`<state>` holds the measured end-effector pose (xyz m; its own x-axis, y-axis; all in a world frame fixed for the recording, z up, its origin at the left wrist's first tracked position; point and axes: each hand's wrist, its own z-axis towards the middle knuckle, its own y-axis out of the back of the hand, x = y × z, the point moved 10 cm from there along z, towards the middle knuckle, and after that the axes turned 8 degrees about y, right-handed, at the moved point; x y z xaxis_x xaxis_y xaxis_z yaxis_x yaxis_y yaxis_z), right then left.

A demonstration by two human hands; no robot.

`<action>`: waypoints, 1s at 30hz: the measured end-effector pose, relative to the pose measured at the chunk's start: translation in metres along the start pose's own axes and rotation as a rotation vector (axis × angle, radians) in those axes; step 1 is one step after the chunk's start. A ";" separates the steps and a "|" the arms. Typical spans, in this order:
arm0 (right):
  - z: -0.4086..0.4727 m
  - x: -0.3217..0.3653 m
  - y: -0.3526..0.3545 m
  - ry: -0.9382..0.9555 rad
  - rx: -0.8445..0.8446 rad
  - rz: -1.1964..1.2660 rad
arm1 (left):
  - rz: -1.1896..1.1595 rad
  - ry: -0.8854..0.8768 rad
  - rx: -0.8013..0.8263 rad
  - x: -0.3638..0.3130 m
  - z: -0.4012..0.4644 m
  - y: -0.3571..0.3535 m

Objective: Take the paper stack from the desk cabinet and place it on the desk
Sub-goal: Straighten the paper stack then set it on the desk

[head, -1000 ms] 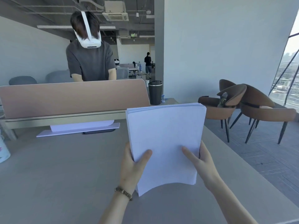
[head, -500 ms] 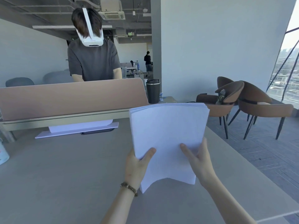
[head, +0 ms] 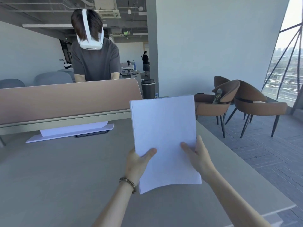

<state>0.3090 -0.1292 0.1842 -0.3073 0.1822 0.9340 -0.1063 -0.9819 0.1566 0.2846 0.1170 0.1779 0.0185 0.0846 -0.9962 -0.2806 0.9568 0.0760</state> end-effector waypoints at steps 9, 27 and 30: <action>0.046 -0.080 0.065 -0.303 0.032 -0.337 | 0.183 0.243 0.111 0.051 0.038 -0.099; 0.149 -0.142 0.095 -0.283 0.130 -0.673 | 0.931 -0.019 -0.110 0.059 0.129 -0.177; 0.158 -0.147 0.091 -0.295 0.144 -0.673 | 0.944 -0.034 -0.133 0.061 0.137 -0.178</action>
<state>0.4935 -0.2536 0.1117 0.0491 0.7445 0.6658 -0.0506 -0.6639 0.7461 0.4667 -0.0098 0.1092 -0.2438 0.8160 -0.5240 -0.3006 0.4502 0.8408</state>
